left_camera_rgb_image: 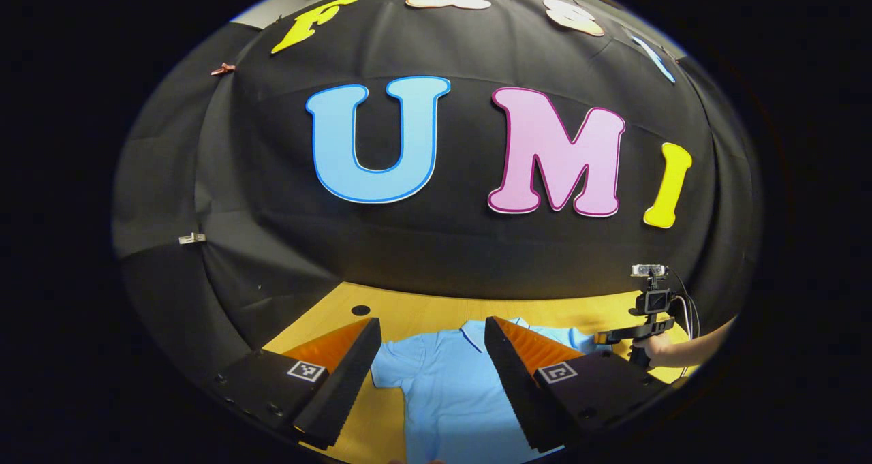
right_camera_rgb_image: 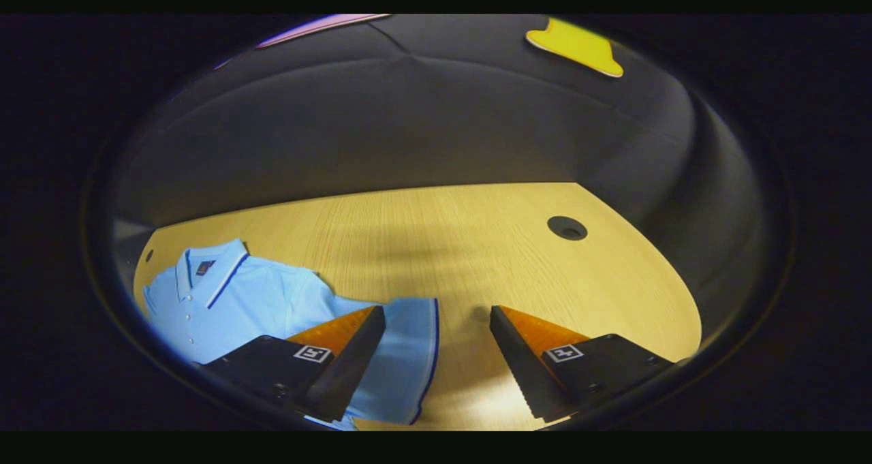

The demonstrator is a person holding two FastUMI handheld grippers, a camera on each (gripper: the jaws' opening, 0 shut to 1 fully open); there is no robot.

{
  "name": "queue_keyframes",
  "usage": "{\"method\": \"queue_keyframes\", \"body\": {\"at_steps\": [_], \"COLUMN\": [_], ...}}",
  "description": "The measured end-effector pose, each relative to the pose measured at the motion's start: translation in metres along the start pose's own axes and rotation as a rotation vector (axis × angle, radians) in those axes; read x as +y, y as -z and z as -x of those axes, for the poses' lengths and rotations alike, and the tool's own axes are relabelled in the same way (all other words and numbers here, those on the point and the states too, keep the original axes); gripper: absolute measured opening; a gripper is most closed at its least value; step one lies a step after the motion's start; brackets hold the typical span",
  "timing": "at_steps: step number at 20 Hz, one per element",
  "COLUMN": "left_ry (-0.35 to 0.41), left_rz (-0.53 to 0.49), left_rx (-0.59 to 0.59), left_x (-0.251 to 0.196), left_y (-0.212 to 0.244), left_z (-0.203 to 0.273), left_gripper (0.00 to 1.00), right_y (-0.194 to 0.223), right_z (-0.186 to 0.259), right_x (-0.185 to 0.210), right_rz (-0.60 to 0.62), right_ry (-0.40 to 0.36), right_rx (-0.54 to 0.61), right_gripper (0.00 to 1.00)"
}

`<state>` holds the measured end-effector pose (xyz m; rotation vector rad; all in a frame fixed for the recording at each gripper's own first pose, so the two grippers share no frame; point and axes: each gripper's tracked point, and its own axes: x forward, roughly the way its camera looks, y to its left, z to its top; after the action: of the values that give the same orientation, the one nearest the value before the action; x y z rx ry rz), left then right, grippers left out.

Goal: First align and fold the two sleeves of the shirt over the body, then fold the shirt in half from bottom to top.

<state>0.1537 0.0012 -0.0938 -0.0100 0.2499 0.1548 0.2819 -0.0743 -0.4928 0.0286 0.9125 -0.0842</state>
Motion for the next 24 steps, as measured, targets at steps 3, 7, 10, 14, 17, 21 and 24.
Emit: {"method": "queue_keyframes", "body": {"at_steps": [3,7,10,14,17,21,24], "left_ry": [0.004,0.004,-0.002,-0.018,-0.031,-0.055,-0.074], "left_rz": [-0.001,0.006,0.012,0.028,0.033,0.048,0.059], "left_rx": [-0.003,-0.004,0.001,0.016,0.011,0.012,0.007], "left_x": [-0.003,-0.003,0.000,0.008,0.015,0.026,0.036], "left_y": [0.000,0.002,0.008,0.016,0.017,0.023,0.027], "left_z": [0.001,0.005,0.007,0.012,0.016,0.020,0.025], "left_gripper": [0.97,0.97,0.97,0.97,0.97,0.97,0.97], "right_y": [0.001,0.002,0.002,0.000,-0.028,-0.057,-0.063], "right_z": [-0.001,-0.002,-0.001,0.004,0.024,0.051,0.062], "right_x": [0.008,0.014,0.016,0.016,0.023,0.048,0.088], "right_rz": [-0.013,-0.016,-0.035,-0.043,0.016,0.102,0.169], "right_ry": [-0.025,-0.051,-0.061,-0.040,-0.020,-0.001,-0.031], "right_rx": [0.003,0.009,0.019,0.022,-0.055,-0.108,-0.123], "right_gripper": [0.81,0.29,0.10,0.05,0.08,0.05,0.05]}}
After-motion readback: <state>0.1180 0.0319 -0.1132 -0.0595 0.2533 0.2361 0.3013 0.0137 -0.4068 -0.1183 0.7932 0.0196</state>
